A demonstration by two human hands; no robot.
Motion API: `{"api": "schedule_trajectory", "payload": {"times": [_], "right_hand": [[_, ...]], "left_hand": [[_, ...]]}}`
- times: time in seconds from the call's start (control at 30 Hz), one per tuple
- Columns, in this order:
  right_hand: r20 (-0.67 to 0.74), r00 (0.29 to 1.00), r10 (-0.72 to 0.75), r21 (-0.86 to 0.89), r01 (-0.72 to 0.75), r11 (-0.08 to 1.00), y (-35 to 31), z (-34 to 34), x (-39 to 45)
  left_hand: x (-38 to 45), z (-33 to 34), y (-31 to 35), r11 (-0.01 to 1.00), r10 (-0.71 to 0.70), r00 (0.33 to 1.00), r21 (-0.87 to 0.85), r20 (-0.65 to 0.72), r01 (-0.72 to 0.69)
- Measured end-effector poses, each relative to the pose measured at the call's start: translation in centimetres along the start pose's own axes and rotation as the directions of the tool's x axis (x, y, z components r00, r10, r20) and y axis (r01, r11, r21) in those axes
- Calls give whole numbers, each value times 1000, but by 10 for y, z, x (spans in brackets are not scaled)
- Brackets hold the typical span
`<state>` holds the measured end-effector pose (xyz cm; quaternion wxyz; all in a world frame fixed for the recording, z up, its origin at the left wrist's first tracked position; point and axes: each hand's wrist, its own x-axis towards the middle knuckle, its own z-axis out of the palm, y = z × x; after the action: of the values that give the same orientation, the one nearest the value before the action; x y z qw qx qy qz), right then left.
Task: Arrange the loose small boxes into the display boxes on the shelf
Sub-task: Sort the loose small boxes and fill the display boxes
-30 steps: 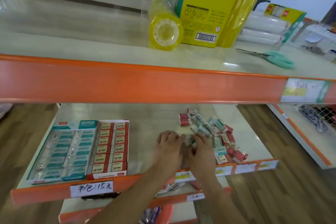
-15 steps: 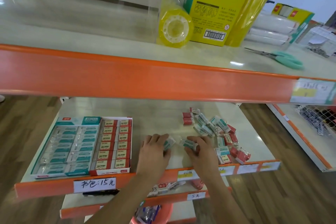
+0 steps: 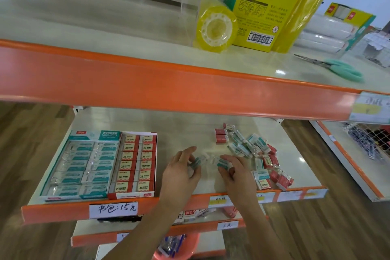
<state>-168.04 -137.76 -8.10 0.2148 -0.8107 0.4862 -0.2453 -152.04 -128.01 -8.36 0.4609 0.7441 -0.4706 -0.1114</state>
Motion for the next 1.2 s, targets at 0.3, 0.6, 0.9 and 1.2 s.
{"api": "schedule_trajectory", "payload": {"times": [0.3,0.6,0.9,1.2], "right_hand": [[7,1000,6,-17,-6,1000,-1,1,0],[6,1000,5,-29,-5,1000,1,2,0],[-27,1000,14,-53,-15,998,0,3,-2],[-31,989,-146,13,147,989,-42,5,-10]], "left_hand": [[1,3,-4,999,-13,983,-40,181,20],[1,9,-5,922,185,970,313,157,-227],[-2,3,6,949,97,991,293,90,-120],[-7,-57,19,947,167,984,269,60,-176]]}}
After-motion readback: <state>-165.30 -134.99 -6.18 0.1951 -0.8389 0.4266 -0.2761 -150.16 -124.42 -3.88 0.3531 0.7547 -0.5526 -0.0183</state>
